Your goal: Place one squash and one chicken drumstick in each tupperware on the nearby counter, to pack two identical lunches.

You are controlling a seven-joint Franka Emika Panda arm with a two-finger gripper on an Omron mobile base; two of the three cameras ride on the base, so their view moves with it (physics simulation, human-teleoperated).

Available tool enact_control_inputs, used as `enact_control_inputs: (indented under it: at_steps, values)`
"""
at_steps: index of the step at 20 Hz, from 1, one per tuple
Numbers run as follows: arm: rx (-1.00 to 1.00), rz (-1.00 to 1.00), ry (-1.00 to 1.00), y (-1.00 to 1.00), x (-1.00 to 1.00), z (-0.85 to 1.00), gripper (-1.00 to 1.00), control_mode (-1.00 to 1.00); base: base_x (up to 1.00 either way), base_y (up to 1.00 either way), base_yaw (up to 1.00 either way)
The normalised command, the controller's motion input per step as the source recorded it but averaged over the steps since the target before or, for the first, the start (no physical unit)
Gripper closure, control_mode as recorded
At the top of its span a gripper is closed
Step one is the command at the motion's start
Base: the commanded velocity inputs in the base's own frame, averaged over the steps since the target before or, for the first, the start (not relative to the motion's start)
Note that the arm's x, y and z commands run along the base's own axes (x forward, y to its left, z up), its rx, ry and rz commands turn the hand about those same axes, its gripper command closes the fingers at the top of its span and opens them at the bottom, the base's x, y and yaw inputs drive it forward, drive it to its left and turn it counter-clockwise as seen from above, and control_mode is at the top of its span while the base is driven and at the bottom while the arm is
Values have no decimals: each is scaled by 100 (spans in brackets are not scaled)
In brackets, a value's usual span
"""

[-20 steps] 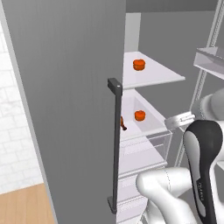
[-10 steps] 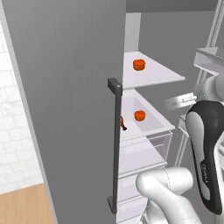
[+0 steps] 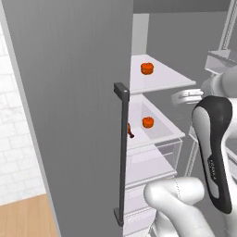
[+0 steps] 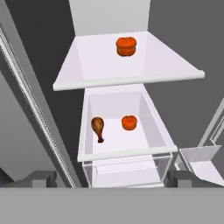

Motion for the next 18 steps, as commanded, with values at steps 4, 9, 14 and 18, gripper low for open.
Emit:
enact_control_inputs:
  at_steps: [4,9,14,18]
  values:
    - [0,-2,-2,0,22,1,-100,-100,0,0,0]
    - [0,0,-5,0,29,4,-100,-100,0,0,0]
    - [0,0,-9,0,44,7,-100,-100,0,0,0]
    - [0,0,0,0,32,23,-100,-100,0,0,0]
